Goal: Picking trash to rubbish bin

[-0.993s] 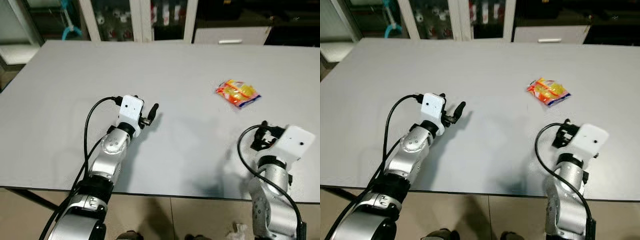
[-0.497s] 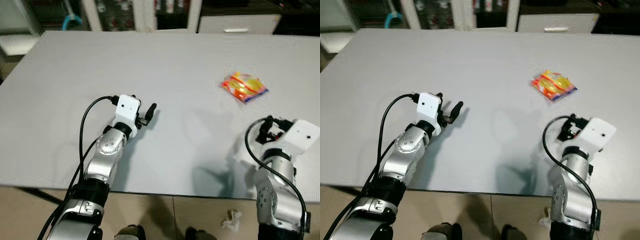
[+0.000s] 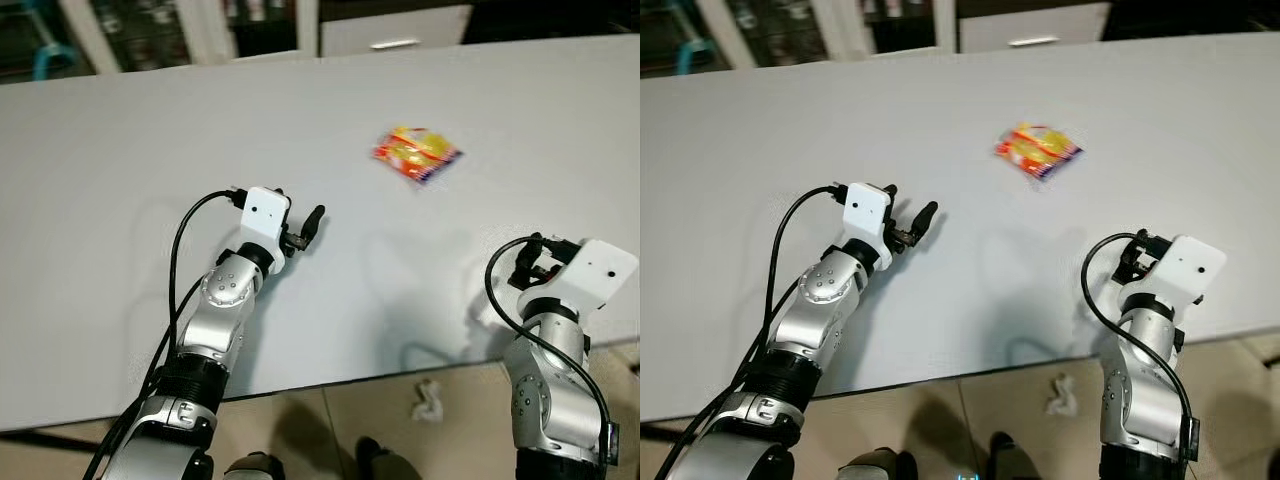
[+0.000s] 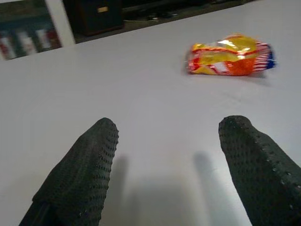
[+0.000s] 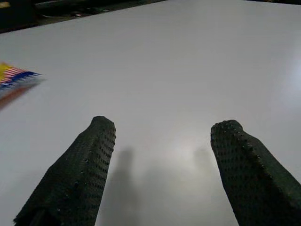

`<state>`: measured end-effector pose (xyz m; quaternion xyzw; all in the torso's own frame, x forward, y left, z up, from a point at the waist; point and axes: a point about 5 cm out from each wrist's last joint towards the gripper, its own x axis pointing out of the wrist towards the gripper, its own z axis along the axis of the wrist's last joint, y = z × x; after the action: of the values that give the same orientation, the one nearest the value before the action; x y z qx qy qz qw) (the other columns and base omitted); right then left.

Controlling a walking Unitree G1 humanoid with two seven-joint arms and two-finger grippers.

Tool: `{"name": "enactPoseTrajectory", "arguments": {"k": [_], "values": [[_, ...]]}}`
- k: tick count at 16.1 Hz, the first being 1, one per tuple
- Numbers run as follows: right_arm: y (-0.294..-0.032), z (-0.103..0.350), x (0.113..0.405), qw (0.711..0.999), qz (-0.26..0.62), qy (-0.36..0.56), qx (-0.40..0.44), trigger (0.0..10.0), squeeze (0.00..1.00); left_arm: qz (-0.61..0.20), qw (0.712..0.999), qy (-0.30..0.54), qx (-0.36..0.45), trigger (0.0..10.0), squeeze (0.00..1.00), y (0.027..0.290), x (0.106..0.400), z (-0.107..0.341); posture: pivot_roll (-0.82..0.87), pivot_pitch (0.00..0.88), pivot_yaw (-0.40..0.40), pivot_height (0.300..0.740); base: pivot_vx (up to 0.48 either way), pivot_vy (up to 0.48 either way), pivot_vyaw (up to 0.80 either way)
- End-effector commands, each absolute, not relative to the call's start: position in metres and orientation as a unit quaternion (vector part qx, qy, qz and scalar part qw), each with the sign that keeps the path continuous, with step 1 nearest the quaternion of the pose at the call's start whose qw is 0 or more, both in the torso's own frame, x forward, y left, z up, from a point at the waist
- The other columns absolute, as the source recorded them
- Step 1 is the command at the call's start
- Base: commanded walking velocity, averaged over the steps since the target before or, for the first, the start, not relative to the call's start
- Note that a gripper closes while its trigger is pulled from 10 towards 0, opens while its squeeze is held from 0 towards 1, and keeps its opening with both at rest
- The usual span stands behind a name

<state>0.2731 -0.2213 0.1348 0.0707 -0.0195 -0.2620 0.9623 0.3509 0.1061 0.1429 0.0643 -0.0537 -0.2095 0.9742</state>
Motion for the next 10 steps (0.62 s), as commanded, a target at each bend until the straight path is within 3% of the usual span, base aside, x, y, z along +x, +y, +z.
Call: {"name": "enactPoseTrajectory", "arguments": {"k": [1, 3, 5, 10], "values": [[-0.223, 0.137, 0.269, 0.961, -0.267, -0.024, 0.064, 10.0, 0.0, -0.213, 0.974, -0.053, 0.061, 10.0, 0.0, 0.106, 0.35, 0.144, 0.17, 0.161, 0.015, 0.74, 0.0, 0.0, -0.8], [-0.222, 0.137, 0.268, 0.962, -0.264, -0.023, 0.061, 10.0, 0.0, -0.214, 0.974, -0.053, 0.055, 10.0, 0.0, 0.105, 0.35, 0.144, 0.16, 0.159, 0.011, 0.74, 0.0, 0.0, -0.8], [-0.22, 0.139, 0.269, 0.965, -0.255, -0.029, 0.06, 10.0, 0.0, -0.222, 0.972, -0.055, 0.046, 10.0, 0.0, 0.101, 0.35, 0.144, 0.16, 0.159, 0.011, 0.74, 0.0, 0.0, 0.0], [-0.214, 0.145, 0.27, 0.97, -0.236, -0.044, 0.047, 10.0, 0.0, -0.241, 0.968, -0.06, 0.041, 10.0, 0.0, 0.095, 0.348, 0.145, 0.15, 0.154, 0.007, 0.74, 0.359, 0.0, 0.0]]}}
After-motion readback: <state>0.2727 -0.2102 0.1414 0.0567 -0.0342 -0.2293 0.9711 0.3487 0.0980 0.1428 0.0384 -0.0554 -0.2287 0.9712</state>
